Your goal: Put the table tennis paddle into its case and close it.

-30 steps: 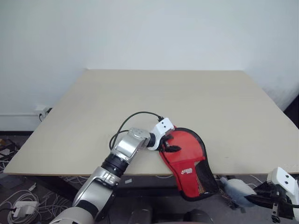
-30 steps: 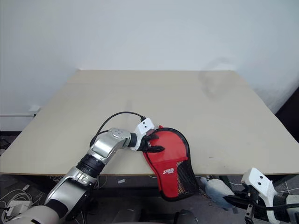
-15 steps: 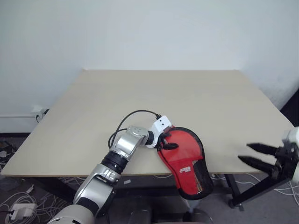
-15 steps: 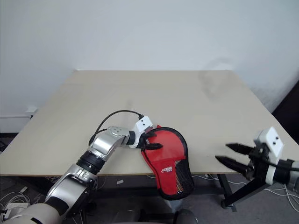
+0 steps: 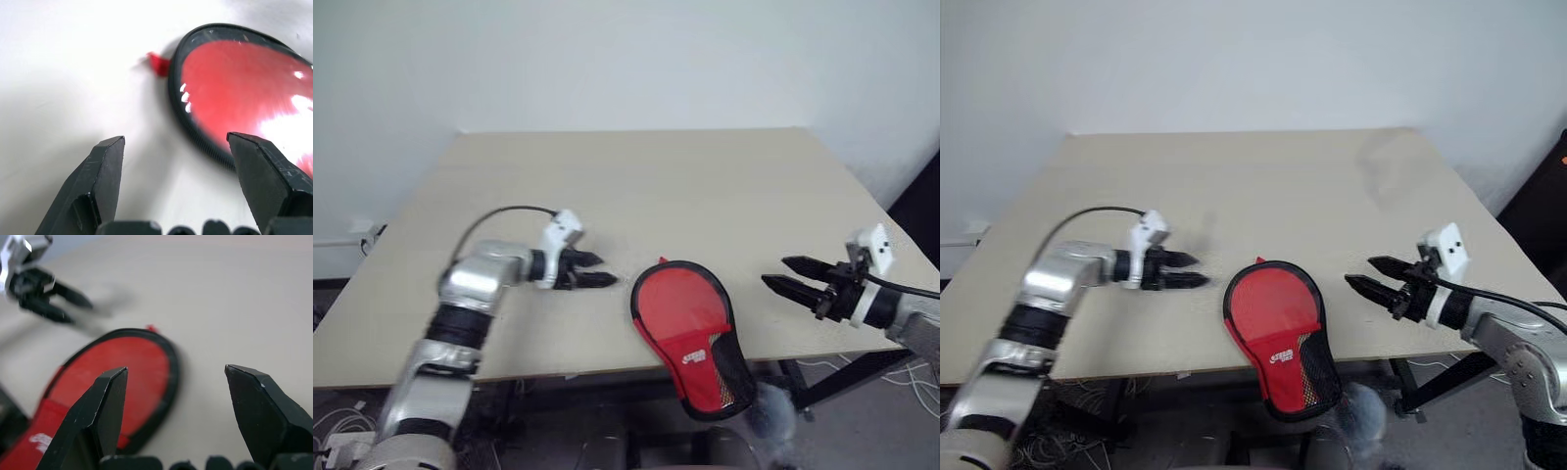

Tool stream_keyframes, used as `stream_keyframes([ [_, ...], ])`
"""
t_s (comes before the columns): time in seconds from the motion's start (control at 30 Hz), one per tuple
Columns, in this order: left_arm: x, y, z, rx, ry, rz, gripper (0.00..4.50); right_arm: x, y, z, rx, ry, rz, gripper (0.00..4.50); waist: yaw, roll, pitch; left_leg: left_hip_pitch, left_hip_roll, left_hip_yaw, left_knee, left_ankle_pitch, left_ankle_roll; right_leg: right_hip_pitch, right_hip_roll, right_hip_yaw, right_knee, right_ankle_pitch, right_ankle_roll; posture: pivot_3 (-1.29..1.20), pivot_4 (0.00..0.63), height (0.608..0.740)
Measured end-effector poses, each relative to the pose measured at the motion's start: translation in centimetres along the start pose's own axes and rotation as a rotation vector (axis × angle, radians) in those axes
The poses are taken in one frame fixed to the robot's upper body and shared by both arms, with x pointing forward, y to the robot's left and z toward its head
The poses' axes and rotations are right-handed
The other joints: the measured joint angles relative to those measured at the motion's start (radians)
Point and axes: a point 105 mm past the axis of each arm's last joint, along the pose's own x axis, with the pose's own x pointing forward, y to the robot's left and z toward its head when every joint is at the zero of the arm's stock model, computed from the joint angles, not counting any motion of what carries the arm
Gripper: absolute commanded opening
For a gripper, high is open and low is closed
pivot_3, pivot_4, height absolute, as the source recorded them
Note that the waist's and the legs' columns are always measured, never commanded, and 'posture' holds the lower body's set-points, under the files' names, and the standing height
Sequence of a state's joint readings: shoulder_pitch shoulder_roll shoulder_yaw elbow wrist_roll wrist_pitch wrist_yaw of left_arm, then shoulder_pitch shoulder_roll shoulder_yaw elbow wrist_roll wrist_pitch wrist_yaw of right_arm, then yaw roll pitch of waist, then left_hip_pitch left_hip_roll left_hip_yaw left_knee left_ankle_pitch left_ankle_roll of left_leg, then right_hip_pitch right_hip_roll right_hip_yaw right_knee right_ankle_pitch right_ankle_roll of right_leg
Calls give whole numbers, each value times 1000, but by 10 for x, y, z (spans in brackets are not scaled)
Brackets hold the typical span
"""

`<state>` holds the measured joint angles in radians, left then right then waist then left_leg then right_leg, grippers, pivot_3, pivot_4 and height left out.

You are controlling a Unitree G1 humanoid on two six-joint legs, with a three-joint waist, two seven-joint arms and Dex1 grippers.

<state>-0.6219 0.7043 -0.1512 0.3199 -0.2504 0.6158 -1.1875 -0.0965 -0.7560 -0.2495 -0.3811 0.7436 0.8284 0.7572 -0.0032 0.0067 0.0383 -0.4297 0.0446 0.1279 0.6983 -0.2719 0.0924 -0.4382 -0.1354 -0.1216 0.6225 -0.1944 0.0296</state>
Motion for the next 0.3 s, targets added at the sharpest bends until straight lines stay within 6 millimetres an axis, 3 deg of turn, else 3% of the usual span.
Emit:
stream_keyframes([
  [0.13, -43, -2, -26, 31, 74, -25, 3586, 15, 6, -25, -4, 116, 123, 3426, 6, 0, 1, 0, -2, 2, 1, -2, 1, -1, -3, 0, -1, -3, 4, 0, 0, 724],
  [0.3, -59, -34, -62, 30, 176, -151, 3586, 21, 4, -32, -43, 165, 195, 3426, 9, -2, 6, 0, -1, 2, 3, -4, -1, -2, -4, 1, -1, -2, 0, 0, 0, 724],
])
